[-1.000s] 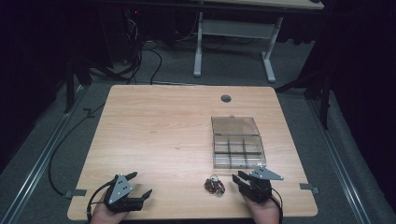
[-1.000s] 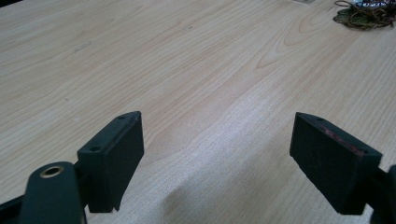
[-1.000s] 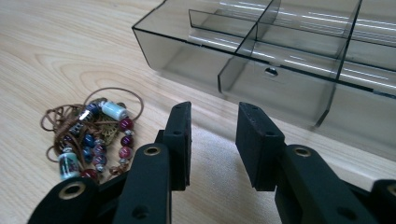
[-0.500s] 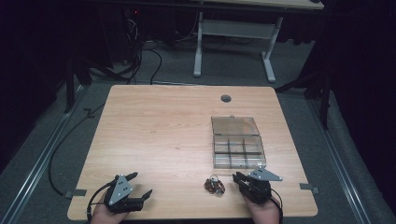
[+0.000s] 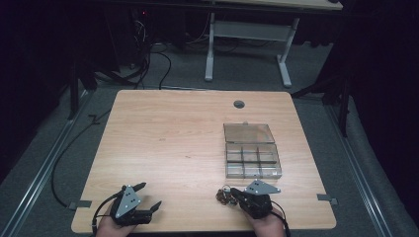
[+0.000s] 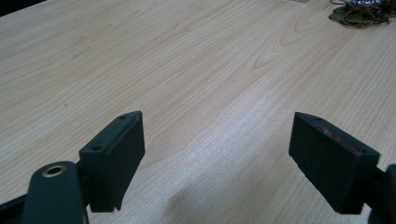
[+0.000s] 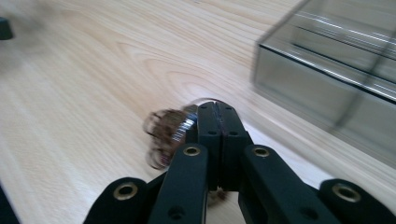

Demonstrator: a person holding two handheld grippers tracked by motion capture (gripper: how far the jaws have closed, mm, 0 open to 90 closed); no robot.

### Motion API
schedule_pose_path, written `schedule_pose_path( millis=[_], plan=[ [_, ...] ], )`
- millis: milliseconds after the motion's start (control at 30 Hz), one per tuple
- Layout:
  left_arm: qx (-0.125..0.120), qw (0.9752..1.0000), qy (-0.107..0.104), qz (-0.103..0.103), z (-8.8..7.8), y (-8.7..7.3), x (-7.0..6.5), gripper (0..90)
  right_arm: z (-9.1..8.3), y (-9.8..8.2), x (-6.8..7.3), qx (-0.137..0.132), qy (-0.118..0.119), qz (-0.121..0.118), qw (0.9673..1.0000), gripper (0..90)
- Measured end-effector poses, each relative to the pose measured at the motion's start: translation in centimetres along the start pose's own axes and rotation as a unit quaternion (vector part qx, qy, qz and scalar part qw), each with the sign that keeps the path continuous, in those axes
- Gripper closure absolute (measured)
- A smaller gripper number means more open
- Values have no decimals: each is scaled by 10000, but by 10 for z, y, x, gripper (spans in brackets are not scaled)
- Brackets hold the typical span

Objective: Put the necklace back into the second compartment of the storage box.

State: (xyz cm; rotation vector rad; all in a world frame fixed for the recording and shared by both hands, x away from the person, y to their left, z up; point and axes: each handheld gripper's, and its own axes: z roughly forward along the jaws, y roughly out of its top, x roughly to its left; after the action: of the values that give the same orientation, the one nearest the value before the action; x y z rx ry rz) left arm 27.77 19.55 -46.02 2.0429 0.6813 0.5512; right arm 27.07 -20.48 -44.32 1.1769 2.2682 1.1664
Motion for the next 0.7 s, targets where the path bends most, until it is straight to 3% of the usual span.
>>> schedule_pose_path(
  millis=[300, 567, 700],
  plan=[
    [-2, 10000, 16, 9, 0, 0, 0, 187, 15, 8, 23, 95, 368, -291, 9989, 900],
    [-14, 10000, 1, 20, 0, 0, 0, 186, 24, 8, 26, 322, 241, -343, 9986, 900],
    [-6, 10000, -11, 20, 0, 0, 0, 185, 21, 4, 19, 377, 145, -193, 9990, 900]
  ],
)
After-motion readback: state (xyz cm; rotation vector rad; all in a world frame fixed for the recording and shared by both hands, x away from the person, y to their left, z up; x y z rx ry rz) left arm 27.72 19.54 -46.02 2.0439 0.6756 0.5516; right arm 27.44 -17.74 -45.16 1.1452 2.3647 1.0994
